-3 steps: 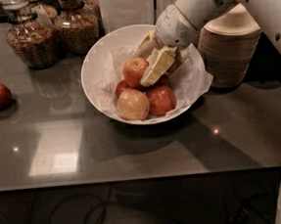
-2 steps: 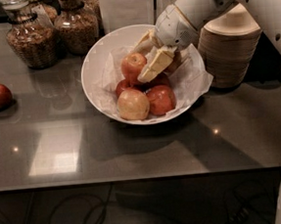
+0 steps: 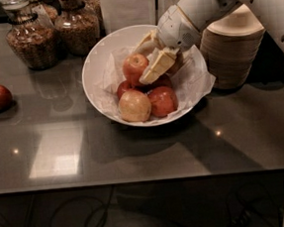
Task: Pick apple from white bowl
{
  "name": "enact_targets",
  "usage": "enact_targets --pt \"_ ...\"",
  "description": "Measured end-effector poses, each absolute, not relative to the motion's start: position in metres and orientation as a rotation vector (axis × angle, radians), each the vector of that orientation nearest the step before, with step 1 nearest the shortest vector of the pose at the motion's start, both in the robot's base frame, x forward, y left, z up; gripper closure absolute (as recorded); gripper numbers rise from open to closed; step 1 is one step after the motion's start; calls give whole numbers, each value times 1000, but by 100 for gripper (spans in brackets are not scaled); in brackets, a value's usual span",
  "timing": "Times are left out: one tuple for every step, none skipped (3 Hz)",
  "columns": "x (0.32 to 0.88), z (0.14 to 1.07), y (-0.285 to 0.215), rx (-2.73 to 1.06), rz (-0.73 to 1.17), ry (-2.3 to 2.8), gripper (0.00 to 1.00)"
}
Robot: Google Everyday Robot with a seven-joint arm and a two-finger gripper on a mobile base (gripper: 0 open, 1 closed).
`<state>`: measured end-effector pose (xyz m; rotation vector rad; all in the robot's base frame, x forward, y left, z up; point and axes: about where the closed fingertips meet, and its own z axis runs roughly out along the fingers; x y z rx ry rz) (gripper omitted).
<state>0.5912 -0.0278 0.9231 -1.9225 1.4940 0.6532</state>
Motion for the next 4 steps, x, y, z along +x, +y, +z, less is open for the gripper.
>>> enact_targets --pt "578 945 -35 -1866 622 1429 100" --pt "555 970 -42 -1800 580 1346 100" --pt "523 988 -65 -1717 525 1294 100" --pt "523 988 -64 -1718 526 1293 100"
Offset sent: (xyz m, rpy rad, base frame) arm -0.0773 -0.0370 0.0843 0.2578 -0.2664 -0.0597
